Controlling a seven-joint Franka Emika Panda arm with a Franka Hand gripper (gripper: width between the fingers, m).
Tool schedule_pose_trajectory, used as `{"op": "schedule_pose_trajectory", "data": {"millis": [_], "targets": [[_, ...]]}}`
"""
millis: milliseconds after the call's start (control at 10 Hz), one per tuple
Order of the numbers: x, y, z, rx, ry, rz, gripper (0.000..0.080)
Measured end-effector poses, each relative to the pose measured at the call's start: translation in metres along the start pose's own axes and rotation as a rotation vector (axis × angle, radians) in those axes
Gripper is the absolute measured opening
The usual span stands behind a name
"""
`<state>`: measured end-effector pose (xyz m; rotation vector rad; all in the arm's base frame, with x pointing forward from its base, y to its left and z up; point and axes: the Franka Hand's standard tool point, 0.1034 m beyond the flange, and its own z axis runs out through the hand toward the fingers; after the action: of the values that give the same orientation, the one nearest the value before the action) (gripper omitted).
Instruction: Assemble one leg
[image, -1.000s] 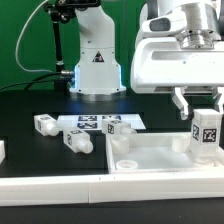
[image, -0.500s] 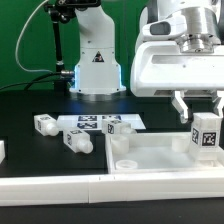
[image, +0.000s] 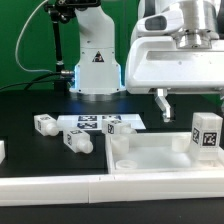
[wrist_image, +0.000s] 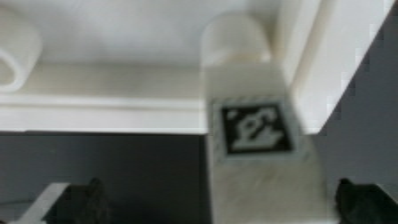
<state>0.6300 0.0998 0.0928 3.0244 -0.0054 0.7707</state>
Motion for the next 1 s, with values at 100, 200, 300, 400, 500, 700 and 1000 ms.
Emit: {"op": "schedule_pose_trajectory", "data": {"millis": [100,200,300,400,500,700,1000], "targets": [[0.001,-0.002,0.002,0.008,-0.110,0.010,0.0644],[0.010,0.001,0.001,0.013,-0.196,0.025,0.0649],[0.017,0.004,0.002,0.016,-0.249,0.045,0.0649],[0.014,0.000,0.004,0.016,-0.299,0.062,0.0649],[0.009,-0.001,0.006,0.016,-0.390,0.063,0.0649],[0.011,-0.003,0.011,0.011,-0.453,0.085,0.0649],[0.008,-0.012,0.014,0.009,-0.446,0.129,0.0649]]}}
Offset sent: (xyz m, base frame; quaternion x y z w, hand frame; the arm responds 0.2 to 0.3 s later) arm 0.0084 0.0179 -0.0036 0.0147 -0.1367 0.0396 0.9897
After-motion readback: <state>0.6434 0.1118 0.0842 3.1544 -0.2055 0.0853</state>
